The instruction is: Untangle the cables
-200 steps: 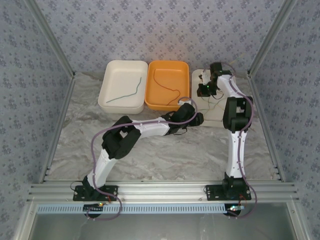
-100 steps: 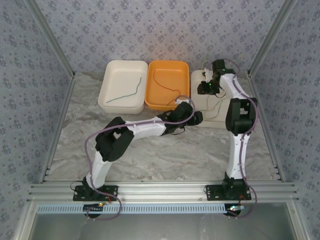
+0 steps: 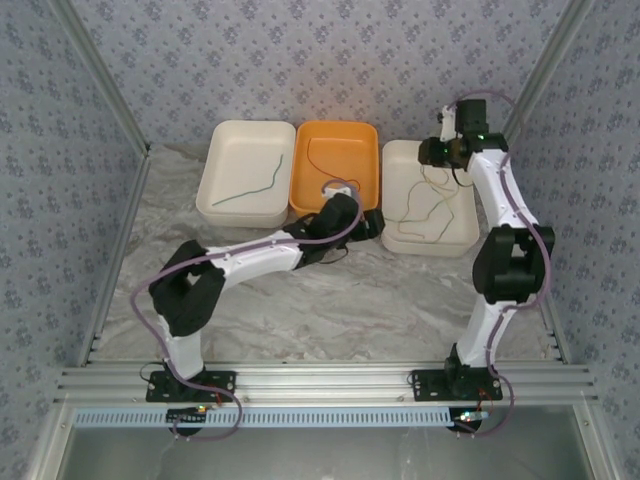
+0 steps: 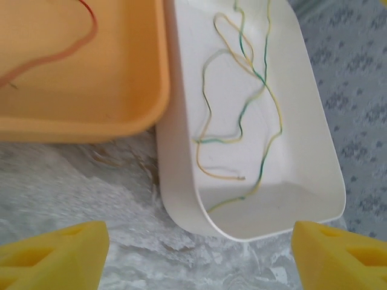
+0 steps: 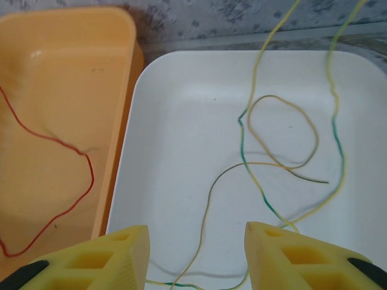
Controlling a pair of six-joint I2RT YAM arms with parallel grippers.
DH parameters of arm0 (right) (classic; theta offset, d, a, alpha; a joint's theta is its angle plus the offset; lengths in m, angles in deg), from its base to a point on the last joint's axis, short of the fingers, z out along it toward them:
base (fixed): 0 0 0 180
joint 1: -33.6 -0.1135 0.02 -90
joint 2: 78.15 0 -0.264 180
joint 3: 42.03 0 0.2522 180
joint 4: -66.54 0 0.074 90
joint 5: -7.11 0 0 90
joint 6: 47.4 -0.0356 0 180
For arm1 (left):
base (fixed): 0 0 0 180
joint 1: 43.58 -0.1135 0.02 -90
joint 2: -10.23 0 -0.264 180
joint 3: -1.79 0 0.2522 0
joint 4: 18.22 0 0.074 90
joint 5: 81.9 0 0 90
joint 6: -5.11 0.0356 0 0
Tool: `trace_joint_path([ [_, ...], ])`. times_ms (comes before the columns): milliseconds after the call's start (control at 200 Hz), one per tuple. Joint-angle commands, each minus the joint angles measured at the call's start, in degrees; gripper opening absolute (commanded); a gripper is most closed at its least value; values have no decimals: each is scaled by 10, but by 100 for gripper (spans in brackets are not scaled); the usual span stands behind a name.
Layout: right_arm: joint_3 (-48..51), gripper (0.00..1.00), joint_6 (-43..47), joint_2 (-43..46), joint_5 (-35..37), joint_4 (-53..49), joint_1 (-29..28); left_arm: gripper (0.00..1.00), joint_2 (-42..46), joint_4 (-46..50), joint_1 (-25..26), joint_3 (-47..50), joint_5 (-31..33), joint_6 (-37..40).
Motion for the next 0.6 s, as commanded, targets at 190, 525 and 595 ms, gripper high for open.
trace_joint_path([
  [190,201,50,-90,196,49,132,35,86,142,68,-59,75,28,2],
  [525,500,99,-171,500,346,252,7,99,366,208,-238,182,38,92],
  [595,545,99,-188,560,402,245,-7,99,395,285,-275,181,108,89],
])
